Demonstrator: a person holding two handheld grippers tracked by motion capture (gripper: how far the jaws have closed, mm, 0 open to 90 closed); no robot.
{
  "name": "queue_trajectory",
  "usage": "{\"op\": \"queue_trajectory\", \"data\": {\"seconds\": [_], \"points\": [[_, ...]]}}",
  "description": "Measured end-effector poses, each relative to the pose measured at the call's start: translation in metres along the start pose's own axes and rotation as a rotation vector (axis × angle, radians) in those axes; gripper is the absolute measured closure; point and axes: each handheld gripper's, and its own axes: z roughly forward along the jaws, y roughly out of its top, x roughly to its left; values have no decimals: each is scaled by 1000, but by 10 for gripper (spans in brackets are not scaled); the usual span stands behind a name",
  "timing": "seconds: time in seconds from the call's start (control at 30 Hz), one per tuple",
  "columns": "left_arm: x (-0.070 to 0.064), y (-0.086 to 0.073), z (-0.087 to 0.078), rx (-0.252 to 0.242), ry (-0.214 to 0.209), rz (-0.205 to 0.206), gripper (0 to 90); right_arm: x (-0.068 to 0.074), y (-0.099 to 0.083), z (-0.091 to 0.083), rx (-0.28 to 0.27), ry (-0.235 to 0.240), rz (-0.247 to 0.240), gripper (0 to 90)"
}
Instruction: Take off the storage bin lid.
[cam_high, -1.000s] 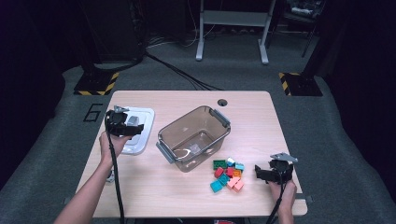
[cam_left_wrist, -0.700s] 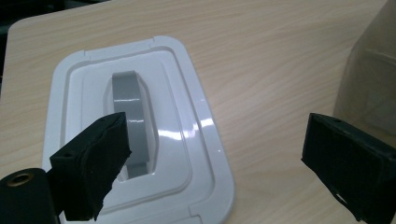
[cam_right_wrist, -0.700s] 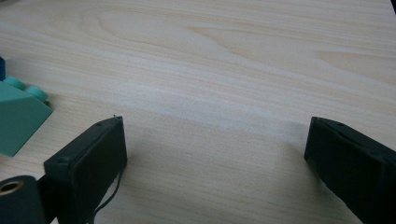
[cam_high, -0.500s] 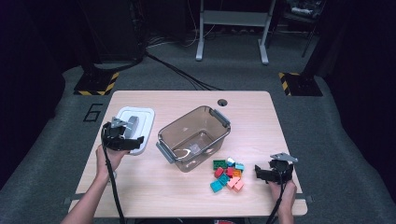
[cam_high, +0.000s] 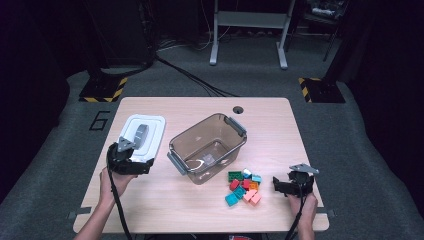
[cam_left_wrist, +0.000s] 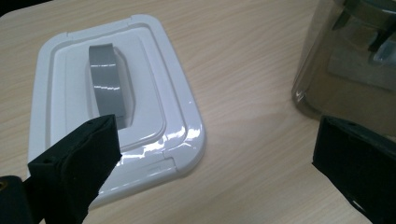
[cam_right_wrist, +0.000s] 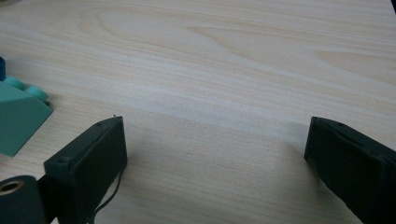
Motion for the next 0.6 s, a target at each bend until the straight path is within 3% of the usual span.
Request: {"op": "queue_trajectory", "data": {"seconds": [0.33, 0.6], "points": [[9, -17, -16, -20, -6, -20, 0, 0, 0, 0, 1, 0, 1, 51], [21, -37, -25, -27, -2, -69, 0, 0, 0, 0, 1, 1, 1, 51]]}}
